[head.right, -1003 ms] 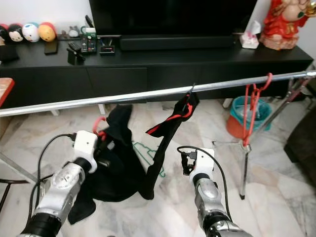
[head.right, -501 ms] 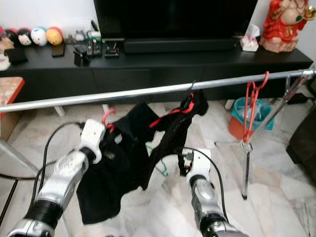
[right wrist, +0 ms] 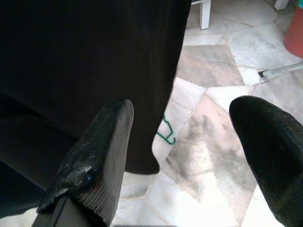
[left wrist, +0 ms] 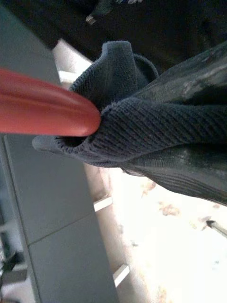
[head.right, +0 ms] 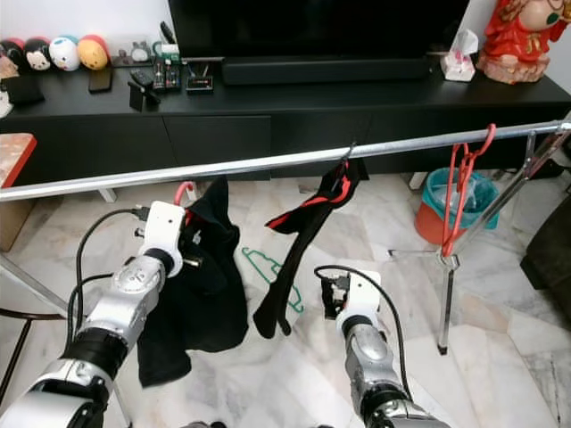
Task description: Hang hanger
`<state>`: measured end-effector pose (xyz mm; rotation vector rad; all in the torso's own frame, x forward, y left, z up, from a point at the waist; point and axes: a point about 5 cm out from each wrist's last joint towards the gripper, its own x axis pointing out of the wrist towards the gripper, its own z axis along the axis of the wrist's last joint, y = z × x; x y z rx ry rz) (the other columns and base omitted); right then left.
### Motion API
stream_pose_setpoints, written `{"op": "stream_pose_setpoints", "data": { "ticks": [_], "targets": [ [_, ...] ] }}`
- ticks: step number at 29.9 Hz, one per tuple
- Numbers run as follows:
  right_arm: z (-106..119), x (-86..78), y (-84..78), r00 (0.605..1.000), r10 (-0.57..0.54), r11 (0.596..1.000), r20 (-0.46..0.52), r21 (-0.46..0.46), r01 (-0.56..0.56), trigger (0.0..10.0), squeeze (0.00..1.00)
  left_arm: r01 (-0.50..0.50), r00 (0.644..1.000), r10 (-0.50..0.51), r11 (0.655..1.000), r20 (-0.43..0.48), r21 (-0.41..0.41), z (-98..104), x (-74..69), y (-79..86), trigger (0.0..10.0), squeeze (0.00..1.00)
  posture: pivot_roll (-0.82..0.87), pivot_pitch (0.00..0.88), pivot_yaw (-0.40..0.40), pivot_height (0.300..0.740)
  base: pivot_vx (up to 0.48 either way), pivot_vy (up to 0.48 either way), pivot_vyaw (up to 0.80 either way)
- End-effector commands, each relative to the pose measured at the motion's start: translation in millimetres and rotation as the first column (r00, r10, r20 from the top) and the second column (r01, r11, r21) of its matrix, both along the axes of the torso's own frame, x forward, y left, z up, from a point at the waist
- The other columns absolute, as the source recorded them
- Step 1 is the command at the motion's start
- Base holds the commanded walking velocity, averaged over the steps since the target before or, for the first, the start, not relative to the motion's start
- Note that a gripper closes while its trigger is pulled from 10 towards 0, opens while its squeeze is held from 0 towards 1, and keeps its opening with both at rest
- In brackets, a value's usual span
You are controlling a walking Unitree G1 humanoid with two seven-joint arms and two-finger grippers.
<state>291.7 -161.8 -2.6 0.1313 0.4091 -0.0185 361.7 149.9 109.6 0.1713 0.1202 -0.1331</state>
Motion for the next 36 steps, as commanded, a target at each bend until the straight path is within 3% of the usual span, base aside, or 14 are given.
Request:
{"op": "stream_pose_setpoints", "data": {
  "ticks": [1, 9, 16, 28, 36],
  "targets": [
    [-1.2, -0.4, 1.2, 1.0, 0.002, 1.0, -0.012, 0.002, -0.002, 10.0, 0.0, -0.009, 0.996, 0.011, 1.0, 0.09, -0.016, 20.4, 8.8, -2.6, 10.0, 0.0, 0.02, 0.085, 0.002, 0.74, 0.0, 0.0, 0.0],
    [0.5, 0.6, 1.9, 1.0, -0.001, 1.0, 0.002, 0.002, 0.001, 10.0, 0.0, -0.01, 0.977, 0.028, 0.996, 0.212, -0.084, 39.6, 12.7, -5.0, 10.0, 0.0, 0.01, 0.085, 0.004, 0.74, 0.0, 0.0, 0.0],
    [2.0, 2.0, 2.0, 1.0, 0.001, 1.0, 0.008, -0.004, -0.001, 10.0, 0.0, -0.021, 0.983, 0.03, 0.998, 0.183, -0.051, 34.7, 14.4, -5.4, 10.0, 0.0, 0.01, 0.083, 0.003, 0.74, 0.0, 0.0, 0.0],
    [3.9, 3.5, 3.7, 1.0, 0.002, 1.0, 0.02, -0.003, -0.002, 10.0, 0.0, -0.006, 0.98, 0.018, 0.998, 0.197, -0.061, 34.0, 14.3, -7.1, 10.0, 0.0, 0.02, 0.083, 0.003, 0.74, 0.0, 0.0, 0.0],
    [5.3, 4.6, 3.6, 1.0, 0.001, 1.0, 0.03, -0.004, -0.001, 10.0, 0.0, 0.004, 0.98, 0.007, 0.998, 0.198, -0.055, 33.7, 13.9, -9.5, 10.0, 0.0, 0.01, 0.082, 0.004, 0.74, 0.258, 0.0, 0.0]
  ]
}}
